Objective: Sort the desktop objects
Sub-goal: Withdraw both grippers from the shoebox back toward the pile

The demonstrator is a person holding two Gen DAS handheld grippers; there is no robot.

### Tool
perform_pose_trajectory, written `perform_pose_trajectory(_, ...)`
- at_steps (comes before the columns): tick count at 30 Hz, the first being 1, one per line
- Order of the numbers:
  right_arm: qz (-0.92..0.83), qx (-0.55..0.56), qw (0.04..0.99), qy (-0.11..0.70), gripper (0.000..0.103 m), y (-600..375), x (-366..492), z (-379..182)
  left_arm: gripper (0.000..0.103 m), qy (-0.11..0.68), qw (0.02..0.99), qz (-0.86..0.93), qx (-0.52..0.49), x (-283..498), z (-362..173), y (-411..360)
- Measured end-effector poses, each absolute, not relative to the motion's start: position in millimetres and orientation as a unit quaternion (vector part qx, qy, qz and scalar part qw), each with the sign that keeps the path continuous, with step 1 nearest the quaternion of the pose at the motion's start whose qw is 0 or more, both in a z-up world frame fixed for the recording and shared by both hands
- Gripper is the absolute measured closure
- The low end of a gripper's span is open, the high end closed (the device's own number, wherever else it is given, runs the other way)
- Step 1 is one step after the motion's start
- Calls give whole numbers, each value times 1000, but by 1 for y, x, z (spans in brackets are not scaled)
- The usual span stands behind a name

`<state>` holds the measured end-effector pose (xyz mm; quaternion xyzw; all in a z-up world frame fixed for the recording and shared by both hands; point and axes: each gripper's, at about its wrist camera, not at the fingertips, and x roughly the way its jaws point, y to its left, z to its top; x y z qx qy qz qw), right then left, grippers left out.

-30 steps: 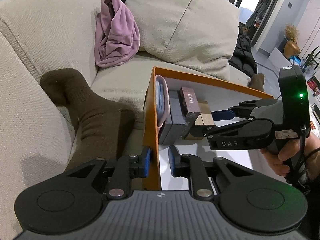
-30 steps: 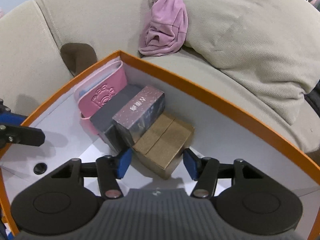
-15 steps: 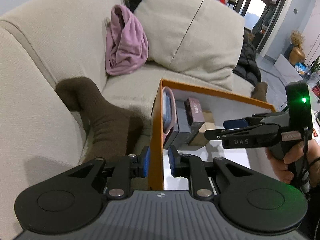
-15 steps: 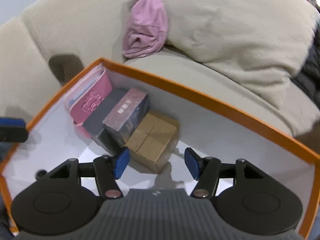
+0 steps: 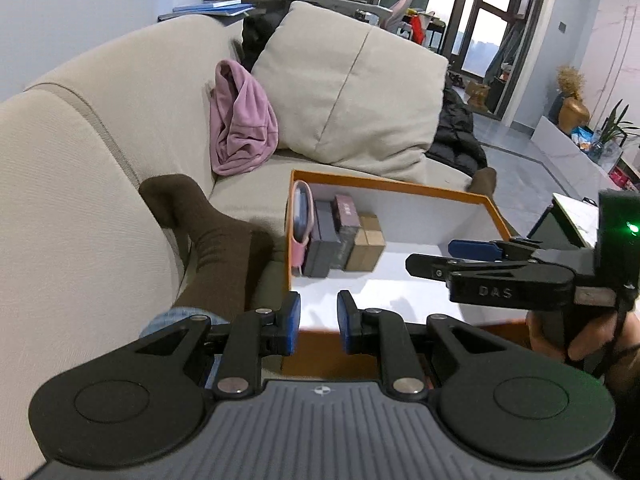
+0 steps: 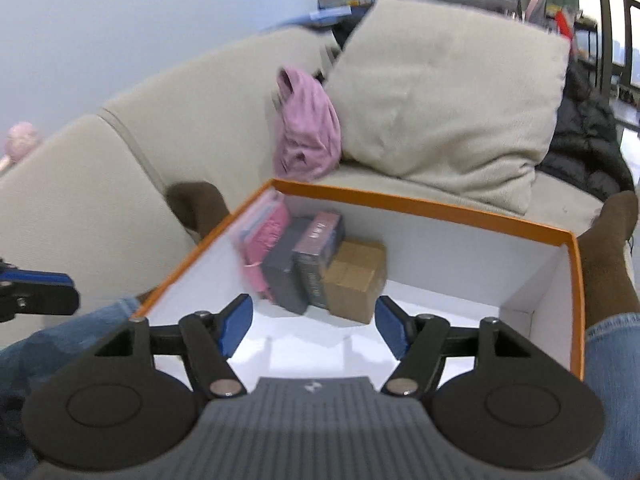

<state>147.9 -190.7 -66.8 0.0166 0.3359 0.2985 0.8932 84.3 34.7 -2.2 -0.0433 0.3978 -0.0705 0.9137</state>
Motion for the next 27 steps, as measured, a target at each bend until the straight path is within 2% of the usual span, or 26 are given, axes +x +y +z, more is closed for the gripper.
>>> perform_pose_trajectory(6, 301, 41, 902, 306, 26, -209, 97, -65, 81, 388, 917, -70, -60, 50, -7, 35)
perform_pose_trajectory(9, 270, 29, 925, 264, 15, -216, 72, -64, 81, 383, 919, -61, -66, 37, -11, 35)
perform_pose_trajectory(15, 257, 11, 935, 245, 14, -227, 42, -64, 80, 372, 925, -49, -53, 14, -20, 28)
perform_pose_trajectory(23, 238, 32, 920, 310, 13, -242, 21, -87, 67, 402, 912, -79, -34, -5, -34, 19)
perform_pose_trajectory(25, 230, 39, 916, 327, 14, -248, 18, -94, 57, 410, 907, -90, -29, -11, -39, 19)
perform_pose_trajectory(27, 219, 40, 914, 340, 19, -252, 16, -101, 52, 420, 901, -100, -29, -16, -46, 20)
